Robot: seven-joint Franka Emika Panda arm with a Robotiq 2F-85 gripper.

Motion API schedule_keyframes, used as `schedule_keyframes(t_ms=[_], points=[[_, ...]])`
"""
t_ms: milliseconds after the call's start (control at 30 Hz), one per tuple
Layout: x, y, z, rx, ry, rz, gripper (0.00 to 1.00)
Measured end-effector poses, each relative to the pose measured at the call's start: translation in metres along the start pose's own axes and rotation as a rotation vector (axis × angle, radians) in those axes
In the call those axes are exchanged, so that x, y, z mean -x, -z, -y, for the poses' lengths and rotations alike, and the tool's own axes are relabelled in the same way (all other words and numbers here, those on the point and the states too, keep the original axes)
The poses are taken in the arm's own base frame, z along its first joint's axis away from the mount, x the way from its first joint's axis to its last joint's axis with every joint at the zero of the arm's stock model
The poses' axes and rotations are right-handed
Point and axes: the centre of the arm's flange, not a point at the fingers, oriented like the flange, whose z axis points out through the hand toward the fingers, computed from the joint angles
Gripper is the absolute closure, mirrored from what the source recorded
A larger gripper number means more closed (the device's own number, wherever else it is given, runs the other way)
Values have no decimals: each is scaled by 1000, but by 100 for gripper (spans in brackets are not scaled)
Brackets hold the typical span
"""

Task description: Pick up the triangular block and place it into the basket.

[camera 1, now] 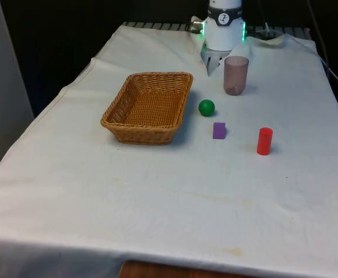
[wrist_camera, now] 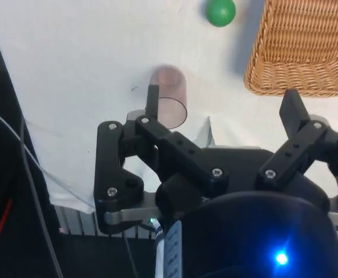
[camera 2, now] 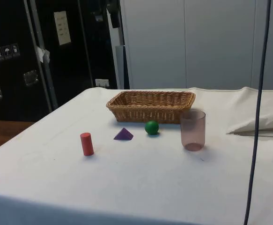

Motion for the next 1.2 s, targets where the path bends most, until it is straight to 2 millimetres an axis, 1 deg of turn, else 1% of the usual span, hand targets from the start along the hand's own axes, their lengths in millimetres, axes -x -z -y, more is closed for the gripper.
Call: schedule_keyframes(t_ms=[100, 233, 267, 500, 767, 800, 900, 1033, 1200], points=[[-1, -2, 5, 1, 1, 0, 0], [-4, -8, 18, 21, 3, -7, 0], [-4, -8, 18, 21, 3, -7, 0], [-5, -19, 37, 53, 4, -8, 0], [-8, -34, 47, 62, 7, 0, 0], [-9, -39, 51, 66, 8, 1, 0], [-9, -46, 57, 75, 9, -1, 0], [-10, -52, 65, 87, 8, -13, 0], [-10, -59, 70, 95, 7, -29, 0]])
